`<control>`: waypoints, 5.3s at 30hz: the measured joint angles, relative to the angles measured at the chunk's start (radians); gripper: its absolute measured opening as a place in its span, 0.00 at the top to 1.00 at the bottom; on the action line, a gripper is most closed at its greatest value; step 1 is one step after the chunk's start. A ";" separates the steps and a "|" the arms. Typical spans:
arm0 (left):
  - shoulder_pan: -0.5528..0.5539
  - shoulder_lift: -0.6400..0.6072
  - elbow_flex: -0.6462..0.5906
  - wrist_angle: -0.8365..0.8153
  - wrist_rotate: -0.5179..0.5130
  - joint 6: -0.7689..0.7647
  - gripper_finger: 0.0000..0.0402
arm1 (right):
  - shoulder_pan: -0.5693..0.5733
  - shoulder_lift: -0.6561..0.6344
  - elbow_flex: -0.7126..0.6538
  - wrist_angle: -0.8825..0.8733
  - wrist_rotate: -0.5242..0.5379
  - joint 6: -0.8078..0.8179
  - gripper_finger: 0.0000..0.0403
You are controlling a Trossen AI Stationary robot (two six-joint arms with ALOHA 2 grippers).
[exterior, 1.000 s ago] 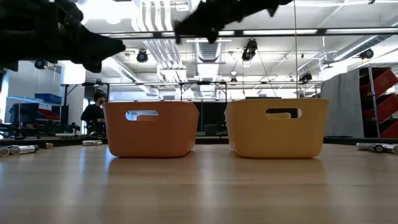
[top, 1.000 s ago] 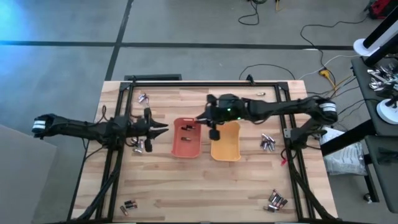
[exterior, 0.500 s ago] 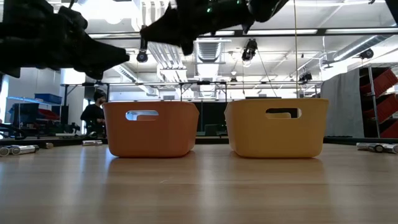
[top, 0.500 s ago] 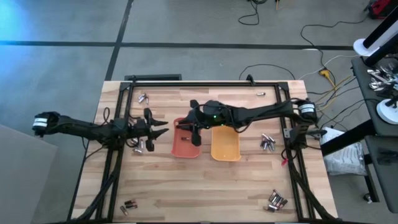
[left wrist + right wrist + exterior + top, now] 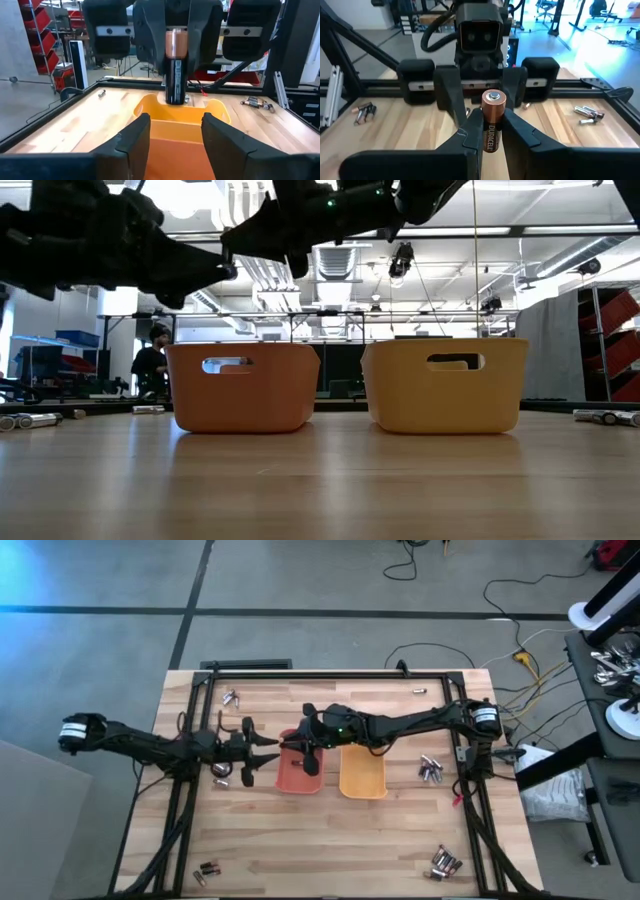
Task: Sort batteries
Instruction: Put the brown-black battery into the yellow bin
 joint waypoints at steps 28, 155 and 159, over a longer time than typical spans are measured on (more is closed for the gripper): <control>0.000 0.104 0.153 -0.118 -0.001 -0.036 0.69 | 0.000 0.004 -0.005 -0.039 0.023 0.030 0.89; 0.046 0.601 0.873 -1.333 0.078 -0.028 0.93 | 0.193 -0.470 -0.299 -0.660 0.100 0.120 0.68; 0.069 0.644 0.890 -1.369 0.087 -0.026 0.93 | 0.209 -0.482 -0.299 -0.661 0.100 0.119 0.70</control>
